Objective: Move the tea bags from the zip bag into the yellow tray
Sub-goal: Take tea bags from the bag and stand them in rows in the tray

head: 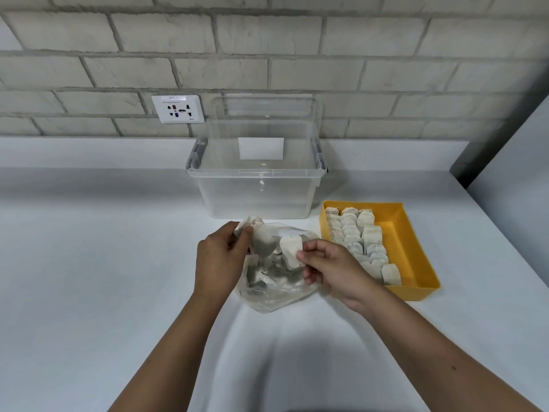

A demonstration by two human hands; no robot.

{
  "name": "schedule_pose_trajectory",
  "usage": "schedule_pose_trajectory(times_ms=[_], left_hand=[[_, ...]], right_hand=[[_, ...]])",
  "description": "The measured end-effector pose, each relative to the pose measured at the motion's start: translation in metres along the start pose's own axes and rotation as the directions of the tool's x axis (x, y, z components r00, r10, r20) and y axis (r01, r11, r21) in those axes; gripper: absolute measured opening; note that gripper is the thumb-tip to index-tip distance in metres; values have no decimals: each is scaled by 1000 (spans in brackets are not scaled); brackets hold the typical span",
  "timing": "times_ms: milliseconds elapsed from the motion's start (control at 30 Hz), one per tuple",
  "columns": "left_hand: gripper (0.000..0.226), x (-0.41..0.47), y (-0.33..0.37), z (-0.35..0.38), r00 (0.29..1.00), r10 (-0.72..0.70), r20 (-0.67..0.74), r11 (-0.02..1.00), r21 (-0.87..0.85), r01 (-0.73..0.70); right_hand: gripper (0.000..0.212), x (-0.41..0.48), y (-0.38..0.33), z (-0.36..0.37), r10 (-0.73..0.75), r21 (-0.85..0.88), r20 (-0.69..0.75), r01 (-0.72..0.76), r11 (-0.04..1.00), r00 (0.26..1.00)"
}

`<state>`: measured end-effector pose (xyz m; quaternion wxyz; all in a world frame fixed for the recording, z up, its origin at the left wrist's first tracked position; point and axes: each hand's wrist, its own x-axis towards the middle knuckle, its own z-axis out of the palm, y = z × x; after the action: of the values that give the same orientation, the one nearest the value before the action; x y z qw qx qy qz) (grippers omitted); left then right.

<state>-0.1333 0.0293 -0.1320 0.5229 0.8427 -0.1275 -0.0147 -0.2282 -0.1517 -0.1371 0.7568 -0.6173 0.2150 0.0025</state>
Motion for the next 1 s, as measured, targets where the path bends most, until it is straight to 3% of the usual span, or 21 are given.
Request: schedule_pose_trajectory(times_ms=[100, 233, 267, 333, 433, 567, 700, 767, 867, 1000], left_hand=[[26, -4, 11, 14, 1000, 11, 21, 1000, -22, -10], [25, -12, 31, 42, 996, 38, 85, 996, -80, -32], [24, -14, 36, 50, 994, 48, 99, 995, -95, -38], [23, -19, 42, 68, 990, 64, 124, 993, -106, -50], [23, -24, 49, 91, 984, 79, 158, 992, -108, -63], [28, -32, 55, 118, 981, 68, 184, 993, -104, -49], [26, -36, 57, 132, 977, 62, 203, 995, -95, -43], [24, -36, 57, 137, 978, 50, 203, 997, -65, -37], [25, -34, 55, 141, 978, 31, 207, 999, -43, -22], [23, -30, 57, 146, 976, 18, 217, 999, -34, -11]], right_hand=[[10, -12, -8, -14, 78, 223, 23, -81, 972, 997], [10, -29, -27, -54, 86, 329, 6, -83, 941, 996], [8, -33, -33, -67, 61, 284, -49, -45, 958, 997], [9, -43, -44, -96, -49, -6, -205, 48, 999, 977], [15, -52, -48, -132, -226, -434, -338, 62, 899, 914], [9, -48, -31, -159, -216, -588, -351, -35, 808, 911], [13, -42, -14, -158, -326, -874, -270, -89, 478, 906], [14, -41, -12, -156, -374, -907, -250, -80, 414, 893], [15, -34, -18, -163, -401, -900, -284, -98, 424, 871], [22, -7, -32, -182, -530, -919, -350, -175, 353, 772]])
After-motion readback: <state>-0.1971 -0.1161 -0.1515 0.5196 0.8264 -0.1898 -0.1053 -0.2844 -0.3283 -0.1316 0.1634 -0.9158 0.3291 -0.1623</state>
